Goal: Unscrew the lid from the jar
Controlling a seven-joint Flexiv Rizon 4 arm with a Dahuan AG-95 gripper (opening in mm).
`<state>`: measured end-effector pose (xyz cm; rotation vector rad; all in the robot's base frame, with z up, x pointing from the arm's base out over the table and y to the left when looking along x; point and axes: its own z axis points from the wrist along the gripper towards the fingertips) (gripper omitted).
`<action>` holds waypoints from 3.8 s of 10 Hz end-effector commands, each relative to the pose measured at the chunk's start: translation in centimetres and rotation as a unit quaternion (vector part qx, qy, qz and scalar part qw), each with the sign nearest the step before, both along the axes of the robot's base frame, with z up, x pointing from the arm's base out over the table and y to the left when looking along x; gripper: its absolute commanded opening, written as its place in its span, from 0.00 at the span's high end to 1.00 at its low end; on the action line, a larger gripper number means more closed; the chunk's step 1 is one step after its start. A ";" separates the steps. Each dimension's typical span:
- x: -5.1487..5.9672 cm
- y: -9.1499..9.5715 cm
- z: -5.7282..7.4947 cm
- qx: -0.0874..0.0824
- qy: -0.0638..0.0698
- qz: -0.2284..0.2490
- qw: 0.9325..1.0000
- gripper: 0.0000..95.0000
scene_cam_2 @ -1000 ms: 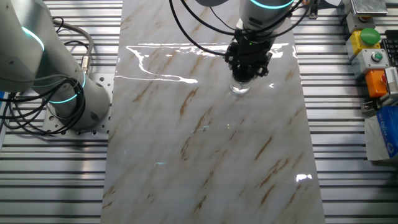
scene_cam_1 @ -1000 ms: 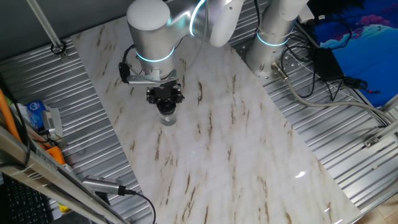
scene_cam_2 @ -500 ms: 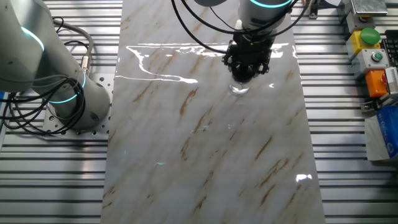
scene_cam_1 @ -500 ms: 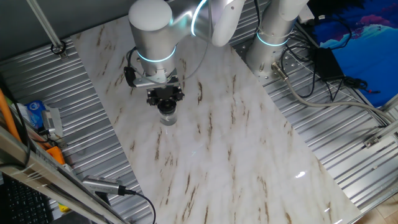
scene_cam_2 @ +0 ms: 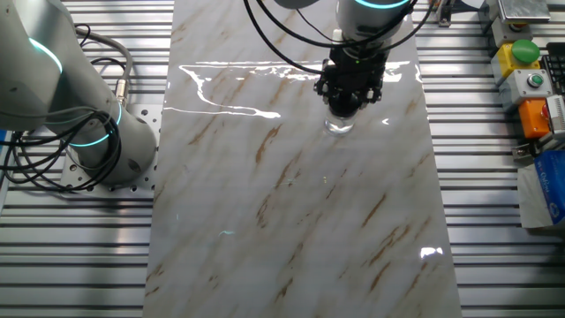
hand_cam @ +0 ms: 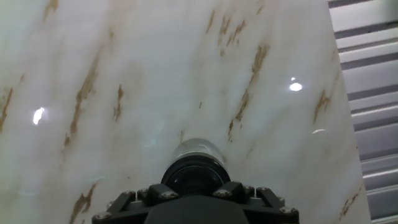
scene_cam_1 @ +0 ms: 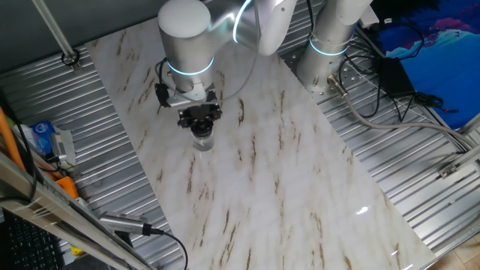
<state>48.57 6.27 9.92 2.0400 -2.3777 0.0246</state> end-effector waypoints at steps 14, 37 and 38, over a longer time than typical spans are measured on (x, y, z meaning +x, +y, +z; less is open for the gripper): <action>0.0 0.0 0.0 -0.027 -0.035 0.181 0.982 1.00; 0.7 0.2 2.4 -0.036 -0.001 0.120 0.992 1.00; 0.8 0.2 2.3 -0.046 -0.001 0.107 0.993 1.00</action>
